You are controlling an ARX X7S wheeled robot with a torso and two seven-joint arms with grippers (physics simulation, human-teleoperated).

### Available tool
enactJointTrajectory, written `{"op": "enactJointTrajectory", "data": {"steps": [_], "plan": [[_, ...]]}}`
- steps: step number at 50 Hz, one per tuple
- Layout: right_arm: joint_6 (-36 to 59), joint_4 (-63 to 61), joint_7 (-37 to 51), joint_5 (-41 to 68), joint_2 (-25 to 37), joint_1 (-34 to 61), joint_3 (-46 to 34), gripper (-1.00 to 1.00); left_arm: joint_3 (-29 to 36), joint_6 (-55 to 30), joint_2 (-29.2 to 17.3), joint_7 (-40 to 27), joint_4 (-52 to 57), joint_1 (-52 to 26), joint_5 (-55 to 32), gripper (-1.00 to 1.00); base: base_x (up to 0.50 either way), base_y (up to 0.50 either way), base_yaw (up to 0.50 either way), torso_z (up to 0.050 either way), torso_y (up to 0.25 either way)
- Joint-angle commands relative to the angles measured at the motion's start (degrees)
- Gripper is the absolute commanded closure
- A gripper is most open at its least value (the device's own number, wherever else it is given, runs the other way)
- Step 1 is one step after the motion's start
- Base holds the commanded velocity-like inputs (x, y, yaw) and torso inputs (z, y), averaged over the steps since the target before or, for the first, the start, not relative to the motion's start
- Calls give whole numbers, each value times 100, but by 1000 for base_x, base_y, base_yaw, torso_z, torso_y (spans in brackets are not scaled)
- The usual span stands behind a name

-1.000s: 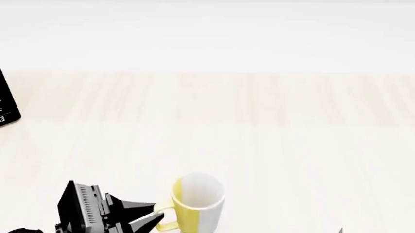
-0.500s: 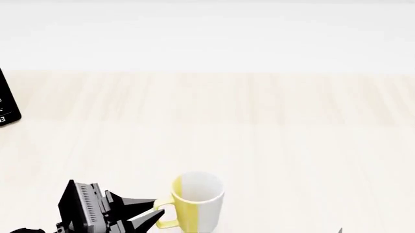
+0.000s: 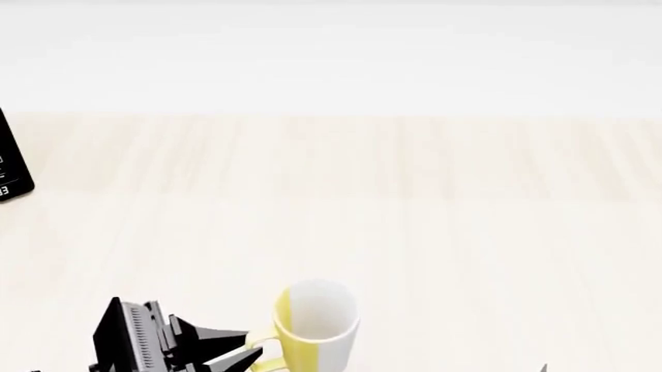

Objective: Put the yellow and white mug to the front of the white mug.

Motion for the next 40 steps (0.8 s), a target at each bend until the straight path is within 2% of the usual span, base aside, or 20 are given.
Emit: {"op": "enactJointTrajectory", "data": {"steps": [1,28,29,40], "plan": [[-8,12,17,9,14,10,-24,-100,300,-174,-62,-34,269,254,108,100,0,0,0,0,0],[-33,-16,61,37,58,-10,-59,-100,322,204,-12,-113,-14,210,159,100,0,0,0,0,0],[-34,-13,61,36,60,-8,-62,-100,333,310,24,-218,-170,152,223,-100,0,0,0,0,0],[-33,-11,69,54,76,-3,-85,-100,374,-60,-67,-22,269,310,94,-100,0,0,0,0,0]]}}
